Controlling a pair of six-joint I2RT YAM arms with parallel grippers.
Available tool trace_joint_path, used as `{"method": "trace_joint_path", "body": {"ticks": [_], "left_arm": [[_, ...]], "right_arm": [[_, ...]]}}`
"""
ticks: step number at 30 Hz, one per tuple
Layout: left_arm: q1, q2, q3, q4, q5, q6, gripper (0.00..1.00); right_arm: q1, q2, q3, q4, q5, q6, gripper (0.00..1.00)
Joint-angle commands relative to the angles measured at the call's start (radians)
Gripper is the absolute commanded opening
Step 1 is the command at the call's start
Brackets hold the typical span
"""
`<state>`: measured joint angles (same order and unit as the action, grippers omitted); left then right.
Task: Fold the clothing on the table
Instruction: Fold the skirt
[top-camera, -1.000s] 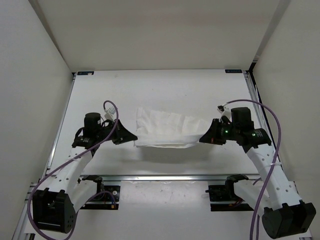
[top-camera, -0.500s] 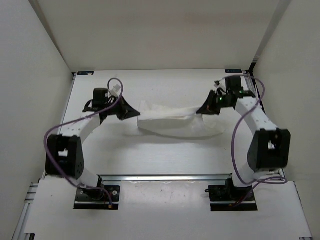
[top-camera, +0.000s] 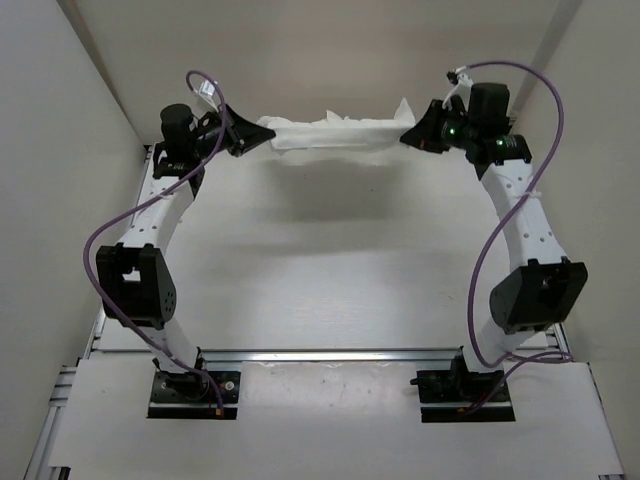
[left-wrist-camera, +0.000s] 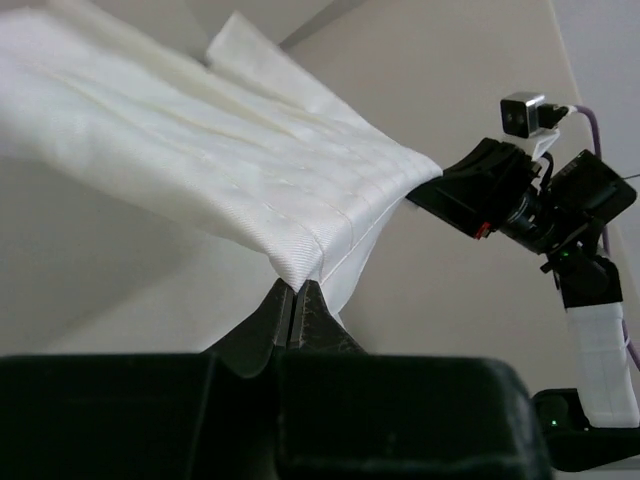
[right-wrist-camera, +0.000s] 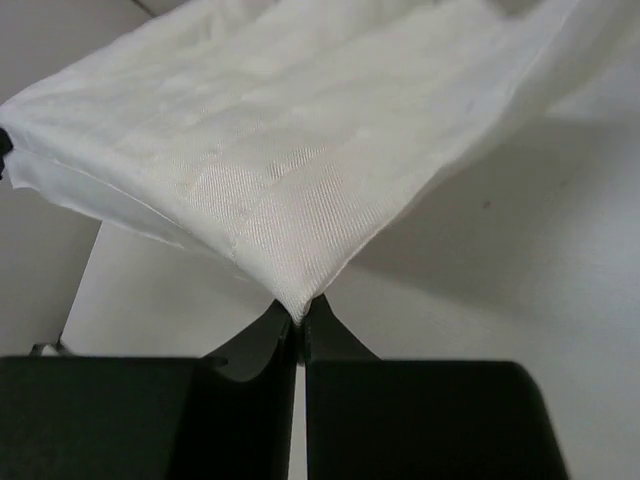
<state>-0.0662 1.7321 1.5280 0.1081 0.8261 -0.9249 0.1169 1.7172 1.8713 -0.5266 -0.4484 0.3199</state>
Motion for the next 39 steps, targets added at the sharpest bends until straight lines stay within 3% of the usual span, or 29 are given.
{"method": "trace_joint_path", "body": {"ticks": [1,6,10,13,14,15,19,21,24,25,26,29,31,33,39], "left_arm": [[0.065,-0.061,-0.186,0.044,-0.012,-0.025,0.00],[0.098,-0.221,-0.501,0.103,0.034,-0.020,0.00],[0.131,-0.385,-0.627,0.250,0.209,-0.156,0.00],[0.102,-0.448,-0.696,0.805,0.292,-0.571,0.00],[0.101,-0.460,-0.700,1.058,0.289,-0.761,0.00],[0.101,-0.470,-0.683,1.182,0.298,-0.863,0.00],[0.095,-0.540,-0.611,1.237,0.350,-0.933,0.00],[0.086,-0.560,-0.638,1.184,0.358,-0.921,0.00],[0.089,-0.569,-0.747,0.973,0.322,-0.786,0.00],[0.091,-0.562,-0.790,0.876,0.299,-0.696,0.00],[0.092,-0.545,-0.801,0.672,0.271,-0.625,0.00],[0.086,-0.455,-0.793,0.310,0.130,-0.234,0.00],[0.017,-0.315,-0.726,0.266,0.042,-0.152,0.00],[-0.015,-0.188,-0.652,0.324,-0.031,-0.152,0.00],[-0.055,0.147,-0.365,0.355,-0.056,-0.230,0.00]], "right_arm": [[-0.042,-0.079,-0.264,0.095,0.045,0.007,0.00],[-0.007,-0.221,-0.558,0.040,-0.058,0.013,0.01],[0.140,-0.478,-0.673,-0.068,0.069,-0.024,0.00],[0.340,-0.652,-0.657,-0.148,0.259,0.004,0.01],[0.372,-0.688,-0.640,-0.168,0.319,0.024,0.00],[0.412,-0.735,-0.629,-0.168,0.336,0.040,0.00],[0.393,-0.841,-0.638,-0.153,0.344,0.074,0.00],[0.299,-0.826,-0.650,-0.151,0.265,0.064,0.00],[0.082,-0.754,-0.704,-0.122,-0.035,0.054,0.00],[0.010,-0.722,-0.750,-0.074,-0.118,0.068,0.00],[-0.025,-0.684,-0.773,-0.049,-0.124,0.074,0.00],[-0.040,-0.589,-0.856,0.071,-0.101,0.068,0.01],[-0.063,-0.504,-0.871,0.181,-0.119,0.071,0.00],[-0.104,-0.382,-0.853,0.252,-0.166,0.099,0.00],[-0.105,-0.151,-0.710,0.292,-0.157,0.087,0.00]]}}
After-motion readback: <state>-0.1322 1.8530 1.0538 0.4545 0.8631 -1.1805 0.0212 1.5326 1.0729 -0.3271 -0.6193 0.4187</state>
